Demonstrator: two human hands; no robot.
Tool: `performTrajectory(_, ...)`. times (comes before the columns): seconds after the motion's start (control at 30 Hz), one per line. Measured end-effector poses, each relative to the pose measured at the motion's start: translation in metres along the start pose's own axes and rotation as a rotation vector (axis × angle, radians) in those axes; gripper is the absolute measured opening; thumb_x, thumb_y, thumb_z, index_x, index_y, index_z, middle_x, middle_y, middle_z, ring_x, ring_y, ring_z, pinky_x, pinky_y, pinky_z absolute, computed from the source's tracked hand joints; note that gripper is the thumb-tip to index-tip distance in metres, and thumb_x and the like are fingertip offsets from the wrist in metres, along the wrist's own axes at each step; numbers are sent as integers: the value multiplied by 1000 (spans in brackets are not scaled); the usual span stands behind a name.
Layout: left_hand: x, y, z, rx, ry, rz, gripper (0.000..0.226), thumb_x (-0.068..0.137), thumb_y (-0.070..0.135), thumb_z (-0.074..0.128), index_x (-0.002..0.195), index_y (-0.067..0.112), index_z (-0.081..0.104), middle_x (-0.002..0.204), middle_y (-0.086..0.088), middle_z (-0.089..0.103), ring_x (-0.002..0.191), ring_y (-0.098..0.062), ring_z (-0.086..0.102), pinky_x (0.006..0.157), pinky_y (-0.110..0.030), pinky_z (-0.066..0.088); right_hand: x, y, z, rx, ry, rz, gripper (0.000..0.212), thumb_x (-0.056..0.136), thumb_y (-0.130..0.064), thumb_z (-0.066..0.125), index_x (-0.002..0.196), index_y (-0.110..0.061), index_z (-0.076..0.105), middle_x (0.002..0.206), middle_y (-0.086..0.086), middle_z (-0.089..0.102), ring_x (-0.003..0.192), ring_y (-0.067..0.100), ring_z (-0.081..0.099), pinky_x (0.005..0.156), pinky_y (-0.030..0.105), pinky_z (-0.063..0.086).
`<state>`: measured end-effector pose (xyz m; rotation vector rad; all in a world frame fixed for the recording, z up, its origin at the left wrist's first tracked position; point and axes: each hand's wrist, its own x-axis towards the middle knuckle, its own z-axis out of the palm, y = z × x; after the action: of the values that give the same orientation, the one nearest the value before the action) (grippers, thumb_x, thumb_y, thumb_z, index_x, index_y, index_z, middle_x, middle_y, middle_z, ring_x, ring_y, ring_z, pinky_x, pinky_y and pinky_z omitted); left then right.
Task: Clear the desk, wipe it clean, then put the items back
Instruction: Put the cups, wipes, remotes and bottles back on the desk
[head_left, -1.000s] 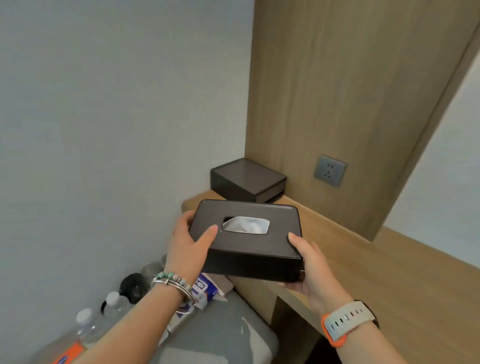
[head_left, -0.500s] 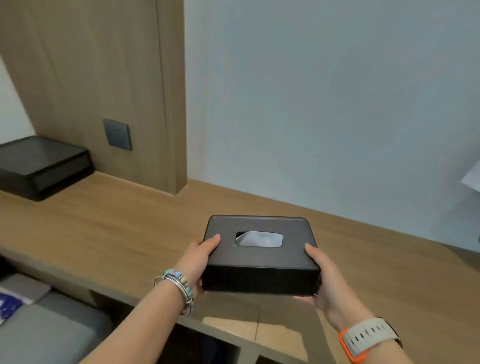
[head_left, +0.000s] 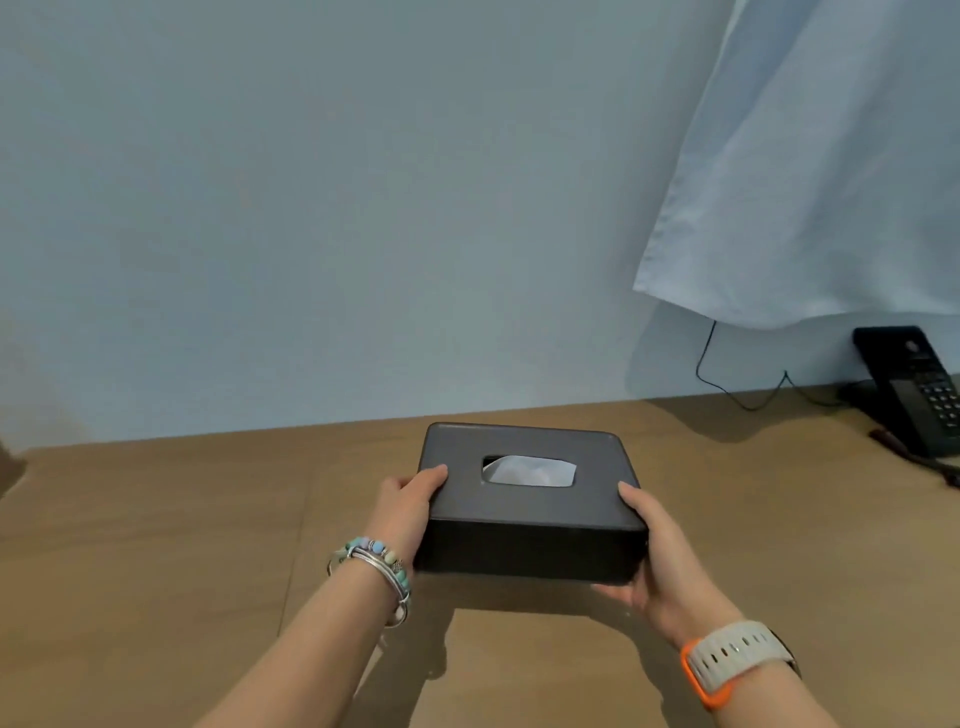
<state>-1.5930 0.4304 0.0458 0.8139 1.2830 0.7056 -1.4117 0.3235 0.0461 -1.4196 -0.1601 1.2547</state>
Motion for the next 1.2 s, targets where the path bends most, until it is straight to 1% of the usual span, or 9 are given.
performTrajectory(0.17,29,-4,82,92,-36,15,28,89,35,57,103,15,45,106,-14,56,92,-29,57,84,-46,52,33,-31,-63,91,47,12,23,89,-37,55,101,-18,57,94,12,66,88,29,63,71,42,53)
performTrajectory(0.3,48,-17,157,117,-49,20,36,87,39,59,109,14,45,110,-15,56,100,-32,57,91,-51,49,69,-59,-128,127,67,32,30,87,-37,57,110,-18,54,100,14,64,91,30,62,69,43,52)
performTrajectory(0.53,49,-51,300,101,-17,-31,44,83,43,63,113,15,46,110,-14,57,98,-33,58,88,-54,51,119,-125,-264,55,61,93,46,84,-42,61,121,-17,52,105,13,64,93,28,62,66,38,52)
performTrajectory(0.7,49,-63,373,137,-5,-24,44,83,43,62,113,15,46,109,-13,58,98,-32,58,87,-54,51,150,-157,-328,93,67,97,48,80,-40,66,121,-18,52,110,16,64,98,33,64,78,47,55)
performTrajectory(0.77,48,-66,392,177,-47,-11,43,86,41,61,116,15,44,110,-13,57,97,-31,58,85,-50,52,159,-165,-346,70,77,98,49,81,-40,66,122,-19,50,112,17,63,99,34,62,77,46,55)
performTrajectory(0.87,44,-71,412,233,-150,3,46,88,37,59,125,15,41,111,-9,55,95,-26,57,75,-39,54,167,-173,-365,23,106,116,49,82,-40,65,121,-18,47,109,18,62,97,33,61,67,41,54)
performTrajectory(1.0,44,-78,441,273,-184,46,56,86,35,63,132,16,40,118,-8,56,103,-27,58,90,-44,51,176,-184,-388,12,122,152,49,84,-40,64,121,-14,45,105,19,62,92,33,61,61,38,51)
performTrajectory(1.07,44,-80,456,289,-176,59,62,83,35,67,135,16,39,120,-8,56,104,-26,58,92,-43,50,186,-192,-398,-22,131,151,49,84,-39,64,121,-13,46,104,19,62,92,33,61,62,39,52)
performTrajectory(1.2,53,-83,485,334,-93,92,73,81,36,69,141,15,34,127,-9,52,106,-25,55,93,-39,48,210,-215,-412,-101,123,116,45,87,-40,62,122,-18,45,108,19,59,97,34,60,72,46,56)
